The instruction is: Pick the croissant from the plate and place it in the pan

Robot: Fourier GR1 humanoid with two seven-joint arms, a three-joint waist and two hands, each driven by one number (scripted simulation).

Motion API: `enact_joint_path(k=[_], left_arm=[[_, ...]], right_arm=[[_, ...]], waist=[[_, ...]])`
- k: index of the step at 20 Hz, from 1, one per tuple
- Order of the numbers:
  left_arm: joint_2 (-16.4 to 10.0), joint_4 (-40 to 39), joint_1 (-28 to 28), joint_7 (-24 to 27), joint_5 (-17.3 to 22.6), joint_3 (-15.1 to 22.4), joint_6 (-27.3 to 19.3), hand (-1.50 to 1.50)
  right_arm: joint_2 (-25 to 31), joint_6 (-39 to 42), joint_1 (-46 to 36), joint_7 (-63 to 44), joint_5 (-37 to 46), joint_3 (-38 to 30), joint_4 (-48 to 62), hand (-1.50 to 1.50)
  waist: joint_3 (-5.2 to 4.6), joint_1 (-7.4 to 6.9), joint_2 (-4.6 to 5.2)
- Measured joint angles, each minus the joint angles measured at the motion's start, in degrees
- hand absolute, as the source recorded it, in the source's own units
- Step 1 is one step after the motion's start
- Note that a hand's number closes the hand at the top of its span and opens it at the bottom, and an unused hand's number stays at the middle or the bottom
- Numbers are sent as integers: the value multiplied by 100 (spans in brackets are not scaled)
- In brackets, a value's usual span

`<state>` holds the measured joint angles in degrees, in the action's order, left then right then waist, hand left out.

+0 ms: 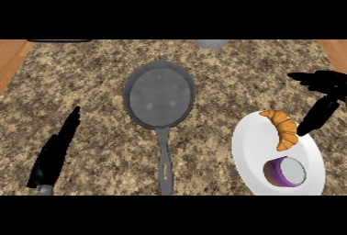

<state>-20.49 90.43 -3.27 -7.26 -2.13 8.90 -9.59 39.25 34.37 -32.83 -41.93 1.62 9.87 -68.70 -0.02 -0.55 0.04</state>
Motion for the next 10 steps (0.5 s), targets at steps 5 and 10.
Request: enact_joint_path(k=[5,10], left_arm=[[103,-122,71,51,-91,-110,121,0],[152,-86,52,25,-135,-248,246,0]], right_arm=[[-336,153,-14,-227,240,7,52,-150],[-530,336,-113,-364,467,-26,164,-150]], waist=[[0,20,-3],[0,18,-4]])
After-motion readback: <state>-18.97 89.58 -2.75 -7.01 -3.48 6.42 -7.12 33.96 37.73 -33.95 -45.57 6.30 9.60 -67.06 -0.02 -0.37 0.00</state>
